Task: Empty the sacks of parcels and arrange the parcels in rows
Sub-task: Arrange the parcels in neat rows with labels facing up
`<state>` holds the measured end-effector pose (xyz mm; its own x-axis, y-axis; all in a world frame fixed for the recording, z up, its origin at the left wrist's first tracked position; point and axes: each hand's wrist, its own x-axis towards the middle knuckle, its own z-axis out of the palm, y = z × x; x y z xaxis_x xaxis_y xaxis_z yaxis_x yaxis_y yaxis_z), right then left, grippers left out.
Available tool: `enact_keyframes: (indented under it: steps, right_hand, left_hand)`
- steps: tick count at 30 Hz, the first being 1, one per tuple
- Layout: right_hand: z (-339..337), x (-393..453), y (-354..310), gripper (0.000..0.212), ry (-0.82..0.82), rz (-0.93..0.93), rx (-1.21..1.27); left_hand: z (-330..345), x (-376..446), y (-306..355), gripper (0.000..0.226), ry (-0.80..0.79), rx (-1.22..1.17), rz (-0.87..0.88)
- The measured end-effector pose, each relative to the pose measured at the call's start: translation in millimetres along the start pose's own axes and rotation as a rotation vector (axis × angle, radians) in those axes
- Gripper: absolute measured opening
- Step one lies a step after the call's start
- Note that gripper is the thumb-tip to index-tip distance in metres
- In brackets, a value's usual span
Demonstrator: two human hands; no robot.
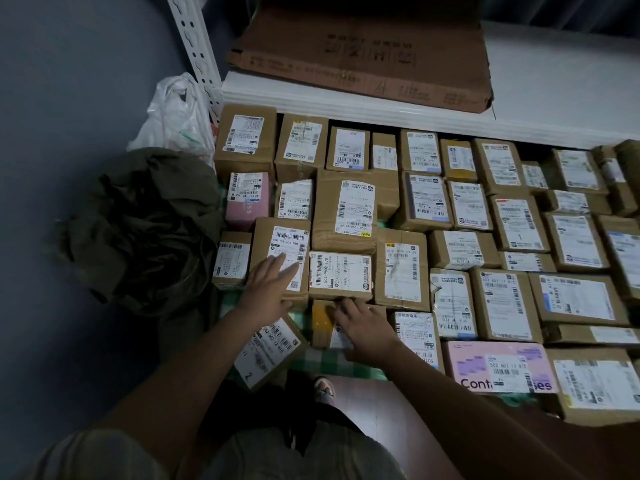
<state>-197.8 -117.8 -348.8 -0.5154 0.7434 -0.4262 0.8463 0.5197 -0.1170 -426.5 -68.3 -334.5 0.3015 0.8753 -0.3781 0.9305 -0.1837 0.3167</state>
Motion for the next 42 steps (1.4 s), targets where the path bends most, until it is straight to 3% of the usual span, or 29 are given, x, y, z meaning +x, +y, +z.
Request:
enact_keyframes:
  steps: [3, 5, 8, 10, 12, 15, 19, 20, 22, 23, 25, 27, 29, 35, 38, 42]
  right_hand:
    - [-3.5, -3.4, -3.9, 0.082, 0.062, -0.020, 0.080]
    - [-8.2, -0.5, -11.4, 0.071, 0.144, -0.071, 0.139]
    - [-15.7, 11.6, -26.3, 0.051, 0.219, -0.164, 0.211]
    - [-19.9, 20.1, -36.2, 0.045, 0.232, -0.195, 0.256]
    - [-24.3, 26.0, -47.0, 0.043, 0.215, -0.214, 0.291]
    - [-30.2, 32.1, -64.2, 0.045, 0.127, -0.136, 0.384]
    - [-26.6, 40.9, -73.9, 0.047, -0.001, 0.017, 0.405]
    - [-26.5, 42.6, -75.0, 0.044, -0.014, 0.034, 0.394]
    - [-27.0, 43.8, -78.1, 0.038, -0.025, 0.066, 0.415]
    - [-27.5, 43.1, -78.1, 0.037, -0.026, 0.079, 0.436]
    - [-25.0, 39.2, -84.9, 0.033, -0.027, 0.126, 0.484]
    - [-19.2, 34.8, -91.0, 0.030, -0.014, 0.173, 0.546]
    - [-16.3, 34.5, -95.8, 0.031, 0.029, 0.261, 0.605]
    - [-16.7, 36.1, -101.4, 0.036, 0.115, 0.413, 0.675]
    - [-23.9, 32.2, -102.0, 0.045, 0.095, 0.391, 0.643]
    - [-28.7, 18.6, -99.3, 0.030, 0.108, 0.345, 0.751]
  left_hand:
    - [1.2, -0.6, -7.4, 0.075, 0.019, -0.148, -0.001]
    - [1.7, -9.0, -10.7, 0.068, 0.134, -0.251, -0.028]
    - [3.6, -27.4, -16.8, 0.044, 0.375, -0.254, -0.082]
    - [0.8, -40.3, -19.8, 0.024, 0.437, -0.215, -0.151]
    - [-0.2, -52.7, -26.9, 0.019, 0.400, -0.257, -0.273]
    - [-2.1, -73.6, -38.3, 0.042, 0.198, -0.357, -0.529]
    - [11.4, -87.6, -41.9, 0.041, -0.170, -0.645, -0.592]
    - [17.3, -86.4, -46.3, 0.052, -0.233, -0.712, -0.577]
    - [29.3, -81.8, -56.5, 0.097, -0.279, -0.727, -0.552]
    - [28.0, -77.9, -55.2, 0.095, -0.284, -0.710, -0.537]
    - [20.5, -77.2, -54.4, 0.066, -0.249, -0.677, -0.524]
    - [13.9, -72.4, -51.9, 0.051, -0.197, -0.681, -0.515]
    - [7.9, -66.1, -53.9, 0.048, -0.141, -0.687, -0.478]
    - [14.6, -57.4, -55.9, 0.039, -0.165, -0.591, -0.434]
    - [12.9, -55.0, -58.1, 0.044, -0.131, -0.513, -0.369]
    - [14.3, -54.4, -63.4, 0.048, -0.155, -0.435, -0.344]
